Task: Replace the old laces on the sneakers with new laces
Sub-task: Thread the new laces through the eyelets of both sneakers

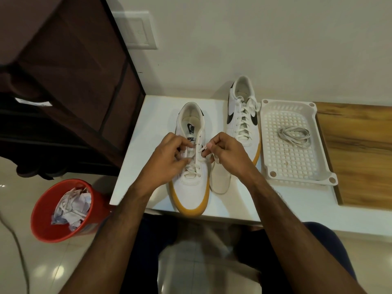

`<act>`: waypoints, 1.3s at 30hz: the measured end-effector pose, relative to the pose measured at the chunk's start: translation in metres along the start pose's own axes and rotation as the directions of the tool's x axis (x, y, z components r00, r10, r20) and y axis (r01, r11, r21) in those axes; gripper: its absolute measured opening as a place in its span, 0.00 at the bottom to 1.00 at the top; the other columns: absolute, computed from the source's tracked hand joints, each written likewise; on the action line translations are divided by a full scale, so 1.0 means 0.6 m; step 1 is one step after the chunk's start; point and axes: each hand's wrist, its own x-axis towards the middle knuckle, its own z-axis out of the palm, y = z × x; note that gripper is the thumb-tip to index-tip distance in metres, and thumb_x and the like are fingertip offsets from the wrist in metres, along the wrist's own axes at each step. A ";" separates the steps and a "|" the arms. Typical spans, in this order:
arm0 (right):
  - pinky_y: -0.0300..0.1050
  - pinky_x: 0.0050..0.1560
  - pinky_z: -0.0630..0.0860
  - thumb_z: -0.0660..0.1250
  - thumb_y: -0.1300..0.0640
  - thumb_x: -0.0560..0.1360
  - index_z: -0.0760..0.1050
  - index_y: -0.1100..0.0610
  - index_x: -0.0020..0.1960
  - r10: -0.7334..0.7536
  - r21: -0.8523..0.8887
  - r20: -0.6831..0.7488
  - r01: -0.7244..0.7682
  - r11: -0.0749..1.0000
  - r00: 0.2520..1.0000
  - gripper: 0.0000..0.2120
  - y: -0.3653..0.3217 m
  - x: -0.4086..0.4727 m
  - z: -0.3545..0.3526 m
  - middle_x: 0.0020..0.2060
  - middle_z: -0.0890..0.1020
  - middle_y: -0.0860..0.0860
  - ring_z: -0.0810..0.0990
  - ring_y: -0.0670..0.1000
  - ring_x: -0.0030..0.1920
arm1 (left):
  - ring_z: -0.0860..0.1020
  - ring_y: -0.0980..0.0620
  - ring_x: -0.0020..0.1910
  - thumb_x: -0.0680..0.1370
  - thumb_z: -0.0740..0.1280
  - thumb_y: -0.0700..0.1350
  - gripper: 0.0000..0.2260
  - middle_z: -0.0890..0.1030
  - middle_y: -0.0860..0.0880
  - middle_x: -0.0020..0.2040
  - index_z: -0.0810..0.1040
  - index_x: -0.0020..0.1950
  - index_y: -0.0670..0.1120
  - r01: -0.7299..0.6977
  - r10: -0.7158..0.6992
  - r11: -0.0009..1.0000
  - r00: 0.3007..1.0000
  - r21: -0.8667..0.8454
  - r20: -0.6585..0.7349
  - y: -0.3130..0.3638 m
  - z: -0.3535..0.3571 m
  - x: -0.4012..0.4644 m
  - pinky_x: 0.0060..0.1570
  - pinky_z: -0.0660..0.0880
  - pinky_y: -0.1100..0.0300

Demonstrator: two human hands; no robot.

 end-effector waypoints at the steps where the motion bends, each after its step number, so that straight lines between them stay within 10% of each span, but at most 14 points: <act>1: 0.30 0.34 0.72 0.65 0.59 0.83 0.75 0.57 0.47 0.000 0.005 0.002 0.000 1.000 1.000 0.06 0.000 0.000 0.000 0.42 0.88 0.52 0.83 0.44 0.34 | 0.75 0.61 0.48 0.75 0.75 0.38 0.15 0.72 0.54 0.52 0.78 0.57 0.51 -0.012 0.011 0.999 1.000 0.039 0.022 -0.002 0.003 0.000 0.47 0.74 0.69; 11: 0.36 0.33 0.72 0.68 0.61 0.80 0.76 0.65 0.52 0.018 0.213 -0.043 -0.009 0.977 0.999 0.06 -0.006 0.008 -0.027 0.35 0.80 0.54 0.75 0.43 0.30 | 0.74 0.63 0.43 0.76 0.75 0.45 0.06 0.70 0.57 0.48 0.80 0.49 0.47 0.060 -0.061 0.995 0.998 0.075 0.015 -0.006 0.013 0.010 0.45 0.71 0.65; 16: 0.43 0.47 0.79 0.65 0.66 0.81 0.78 0.64 0.62 0.100 0.590 -0.107 -0.018 0.807 0.989 0.11 -0.006 0.016 -0.054 0.48 0.85 0.56 0.84 0.51 0.45 | 0.76 0.55 0.47 0.77 0.73 0.49 0.12 0.73 0.54 0.54 0.77 0.58 0.49 -0.062 0.083 0.971 0.993 0.230 -0.082 0.019 0.010 0.001 0.51 0.74 0.57; 21: 0.51 0.65 0.78 0.65 0.71 0.79 0.70 0.65 0.71 0.092 0.786 -0.100 0.022 0.618 0.991 0.20 -0.010 0.021 -0.052 0.62 0.81 0.63 0.83 0.60 0.61 | 0.71 0.49 0.60 0.78 0.67 0.59 0.17 0.74 0.50 0.60 0.79 0.64 0.53 -0.217 0.223 0.695 0.971 0.686 0.081 0.058 0.052 0.001 0.58 0.67 0.51; 28: 0.56 0.69 0.75 0.68 0.67 0.78 0.73 0.58 0.71 0.043 0.422 -0.219 0.055 0.905 0.975 0.22 -0.001 0.026 -0.064 0.64 0.81 0.54 0.82 0.50 0.62 | 0.74 0.45 0.55 0.76 0.72 0.53 0.13 0.77 0.47 0.57 0.82 0.57 0.49 -0.155 0.189 0.650 0.981 0.744 0.039 0.065 0.083 0.006 0.52 0.72 0.47; 33: 0.51 0.67 0.76 0.67 0.68 0.79 0.70 0.59 0.73 0.024 0.530 -0.206 0.091 0.843 0.978 0.24 -0.003 0.026 -0.065 0.67 0.78 0.55 0.81 0.50 0.64 | 0.73 0.47 0.56 0.74 0.75 0.53 0.14 0.77 0.48 0.59 0.83 0.56 0.48 -0.495 0.385 0.569 0.866 0.657 0.319 0.091 0.119 -0.017 0.55 0.71 0.45; 39: 0.52 0.65 0.78 0.68 0.65 0.78 0.76 0.57 0.68 -0.005 0.478 -0.243 0.124 0.870 0.970 0.18 -0.001 0.026 -0.067 0.65 0.80 0.53 0.81 0.53 0.64 | 0.69 0.46 0.65 0.80 0.65 0.61 0.23 0.76 0.47 0.66 0.76 0.66 0.46 -0.442 0.111 0.574 0.876 0.689 0.469 0.095 0.171 -0.028 0.67 0.61 0.45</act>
